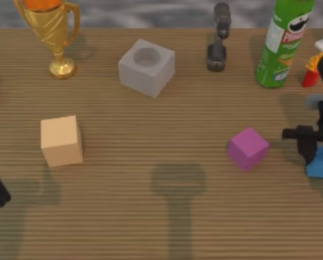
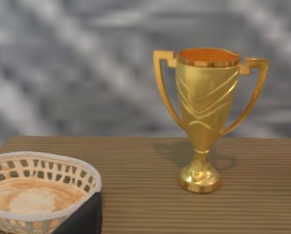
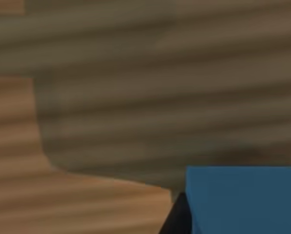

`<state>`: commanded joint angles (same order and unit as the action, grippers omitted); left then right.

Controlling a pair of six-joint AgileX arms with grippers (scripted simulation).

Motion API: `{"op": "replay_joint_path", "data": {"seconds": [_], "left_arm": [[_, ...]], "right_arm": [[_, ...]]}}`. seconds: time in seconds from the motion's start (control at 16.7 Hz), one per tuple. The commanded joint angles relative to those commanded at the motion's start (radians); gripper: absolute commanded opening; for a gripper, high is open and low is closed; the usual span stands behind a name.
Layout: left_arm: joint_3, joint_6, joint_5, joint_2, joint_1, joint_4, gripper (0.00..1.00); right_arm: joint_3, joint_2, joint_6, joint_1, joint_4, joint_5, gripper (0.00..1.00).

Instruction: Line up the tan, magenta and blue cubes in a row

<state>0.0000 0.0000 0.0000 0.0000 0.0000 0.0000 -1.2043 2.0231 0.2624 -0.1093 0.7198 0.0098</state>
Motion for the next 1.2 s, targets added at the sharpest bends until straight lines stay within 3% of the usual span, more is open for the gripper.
{"op": "replay_joint_path", "data": {"seconds": [0.36, 0.72, 0.9, 1.2], "left_arm": [[0.000, 0.000, 0.000, 0.000, 0.000, 0.000, 1.00], [0.000, 0.000, 0.000, 0.000, 0.000, 0.000, 1.00], [0.000, 0.000, 0.000, 0.000, 0.000, 0.000, 1.00], [0.000, 0.000, 0.000, 0.000, 0.000, 0.000, 1.00]], "right_arm": [[-0.099, -0.099, -0.002, -0.006, 0.203, 0.000, 0.00], [-0.105, -0.104, 0.011, -0.017, 0.214, -0.001, 0.00], [-0.115, -0.106, 0.086, -0.112, 0.230, 0.001, 0.00], [-0.127, -0.122, 0.281, -0.387, 0.268, 0.004, 0.00]]}}
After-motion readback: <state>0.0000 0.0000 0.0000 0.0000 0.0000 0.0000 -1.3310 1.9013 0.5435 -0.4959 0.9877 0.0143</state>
